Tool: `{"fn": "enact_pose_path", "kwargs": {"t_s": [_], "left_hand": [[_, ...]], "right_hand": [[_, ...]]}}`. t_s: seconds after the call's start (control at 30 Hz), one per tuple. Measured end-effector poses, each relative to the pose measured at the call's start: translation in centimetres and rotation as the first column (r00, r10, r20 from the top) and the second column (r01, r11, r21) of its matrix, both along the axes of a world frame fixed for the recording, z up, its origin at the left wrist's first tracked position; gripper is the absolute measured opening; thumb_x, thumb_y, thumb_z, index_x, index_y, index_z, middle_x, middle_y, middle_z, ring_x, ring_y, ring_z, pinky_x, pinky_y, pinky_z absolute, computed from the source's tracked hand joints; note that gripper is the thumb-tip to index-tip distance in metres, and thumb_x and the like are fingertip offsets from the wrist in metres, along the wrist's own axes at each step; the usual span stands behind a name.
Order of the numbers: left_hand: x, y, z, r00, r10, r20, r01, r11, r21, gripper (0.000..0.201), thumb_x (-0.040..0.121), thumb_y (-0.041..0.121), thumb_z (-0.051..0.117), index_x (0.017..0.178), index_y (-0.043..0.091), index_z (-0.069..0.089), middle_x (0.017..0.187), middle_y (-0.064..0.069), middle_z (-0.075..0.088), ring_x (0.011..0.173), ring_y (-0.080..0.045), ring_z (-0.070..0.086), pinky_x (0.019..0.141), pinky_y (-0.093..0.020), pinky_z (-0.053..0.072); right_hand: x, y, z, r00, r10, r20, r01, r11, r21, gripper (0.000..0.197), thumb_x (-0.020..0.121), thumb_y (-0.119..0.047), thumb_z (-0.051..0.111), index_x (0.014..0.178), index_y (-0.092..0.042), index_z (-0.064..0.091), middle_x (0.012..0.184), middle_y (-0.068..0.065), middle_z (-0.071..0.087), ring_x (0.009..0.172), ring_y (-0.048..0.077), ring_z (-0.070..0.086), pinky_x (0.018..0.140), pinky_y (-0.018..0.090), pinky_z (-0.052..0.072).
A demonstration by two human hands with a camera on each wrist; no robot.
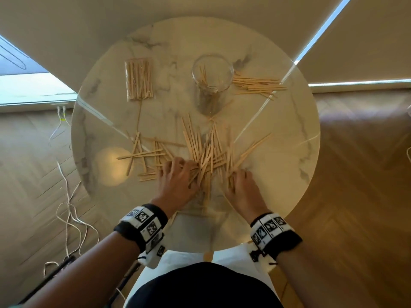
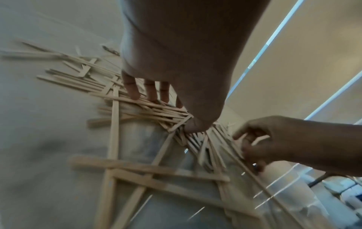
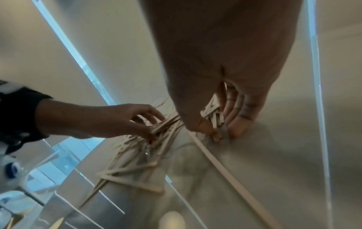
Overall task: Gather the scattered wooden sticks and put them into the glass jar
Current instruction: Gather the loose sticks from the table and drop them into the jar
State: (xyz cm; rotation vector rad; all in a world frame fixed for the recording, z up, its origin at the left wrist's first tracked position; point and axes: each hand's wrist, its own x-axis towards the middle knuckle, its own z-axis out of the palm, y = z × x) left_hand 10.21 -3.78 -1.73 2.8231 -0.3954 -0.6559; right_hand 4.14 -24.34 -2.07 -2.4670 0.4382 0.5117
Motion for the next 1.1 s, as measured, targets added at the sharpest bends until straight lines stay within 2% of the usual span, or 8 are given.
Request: {"fn": "enact_pose_path", "kwargs": {"t_s": [0.13, 0.27, 0.43, 0.5, 0.6, 0.87, 1.0, 1.1], "left_hand": [[1.7, -2.4, 0.7, 0.998, 0.033, -0.056, -0.036, 0.998, -0.058, 0.058, 0.090, 0.045, 0.061, 0.144, 0.031, 0.044, 0.141, -0.004, 0.048, 0.132, -0.031, 0.048, 0.108, -0.047, 0.042], [3.6, -1.9, 1.4, 0.978, 0.173, -0.117, -0.190, 0.968, -0.164, 0.059, 0.093, 0.053, 0.063, 0.143, 0.028, 0.048, 0.145, -0.002, 0.054, 0.139, -0.030, 0.045, 0.114, -0.048, 0.039], [5.1, -0.2, 2.1, 0.953, 0.277, -0.124, -0.302, 0.913, -0.276, 0.041, 0.098, 0.026, 0.057, 0.139, 0.022, 0.052, 0.140, -0.002, 0.060, 0.131, -0.025, 0.051, 0.112, -0.047, 0.042], [5.5, 1.5, 2.1, 0.943, 0.316, -0.107, -0.333, 0.891, -0.308, 0.040, 0.096, 0.019, 0.056, 0.136, 0.021, 0.056, 0.136, -0.001, 0.062, 0.126, -0.024, 0.055, 0.109, -0.048, 0.045], [4.8, 2.8, 2.0, 0.953, 0.300, -0.034, -0.292, 0.888, -0.355, 0.033, 0.095, 0.017, 0.060, 0.129, 0.020, 0.062, 0.128, 0.001, 0.066, 0.119, -0.021, 0.059, 0.105, -0.042, 0.047], [4.1, 6.0, 0.7, 0.962, 0.274, 0.014, -0.247, 0.885, -0.394, 0.030, 0.095, 0.021, 0.068, 0.124, 0.024, 0.064, 0.121, 0.004, 0.068, 0.117, -0.020, 0.059, 0.102, -0.039, 0.047], [4.0, 6.5, 0.6, 0.975, 0.221, 0.031, -0.187, 0.886, -0.424, 0.032, 0.094, 0.017, 0.067, 0.124, 0.025, 0.064, 0.120, 0.005, 0.067, 0.117, -0.020, 0.059, 0.105, -0.043, 0.049], [4.2, 7.0, 0.8, 0.977, 0.200, 0.069, -0.150, 0.885, -0.441, 0.032, 0.093, 0.015, 0.066, 0.123, 0.023, 0.065, 0.118, 0.005, 0.068, 0.116, -0.020, 0.060, 0.105, -0.042, 0.049]], "right_hand": [[3.9, -0.5, 1.3, 0.992, -0.112, 0.053, 0.107, 0.990, 0.088, 0.031, 0.093, -0.020, 0.060, 0.119, -0.005, 0.058, 0.112, 0.014, 0.057, 0.106, 0.034, 0.057, 0.082, 0.033, 0.044], [7.5, -2.2, 2.7, 0.918, -0.378, -0.117, 0.385, 0.922, 0.043, 0.079, 0.084, -0.048, 0.072, 0.139, -0.001, 0.040, 0.135, 0.018, 0.043, 0.124, 0.037, 0.047, 0.097, 0.042, 0.044], [11.0, 3.7, 1.9, 0.955, -0.216, -0.204, 0.195, 0.974, -0.118, 0.124, 0.070, -0.078, 0.068, 0.154, -0.004, 0.015, 0.159, 0.021, 0.019, 0.142, 0.045, 0.026, 0.110, 0.055, 0.035], [12.1, 6.5, 1.2, 0.959, -0.139, -0.247, 0.106, 0.984, -0.146, 0.130, 0.072, -0.075, 0.070, 0.157, -0.005, 0.002, 0.163, 0.020, 0.008, 0.146, 0.047, 0.016, 0.113, 0.056, 0.027], [12.4, 7.8, 0.4, 0.968, -0.131, -0.214, 0.089, 0.977, -0.194, 0.122, 0.076, -0.058, 0.077, 0.156, -0.004, 0.002, 0.158, 0.019, 0.012, 0.140, 0.044, 0.023, 0.108, 0.052, 0.034], [12.6, 9.3, -2.4, 0.998, -0.068, -0.002, 0.061, 0.913, -0.404, 0.077, 0.092, -0.026, 0.065, 0.149, 0.006, 0.024, 0.132, 0.022, 0.047, 0.110, 0.036, 0.054, 0.085, 0.038, 0.051], [12.9, 8.5, -2.6, 0.997, -0.069, 0.034, 0.076, 0.950, -0.304, 0.068, 0.100, -0.022, 0.058, 0.149, 0.009, 0.023, 0.134, 0.025, 0.048, 0.115, 0.039, 0.054, 0.097, 0.041, 0.046], [13.0, 7.3, -2.2, 0.990, -0.120, 0.070, 0.130, 0.978, -0.165, 0.050, 0.102, -0.015, 0.054, 0.141, 0.007, 0.034, 0.132, 0.025, 0.051, 0.116, 0.040, 0.055, 0.096, 0.042, 0.046]]}}
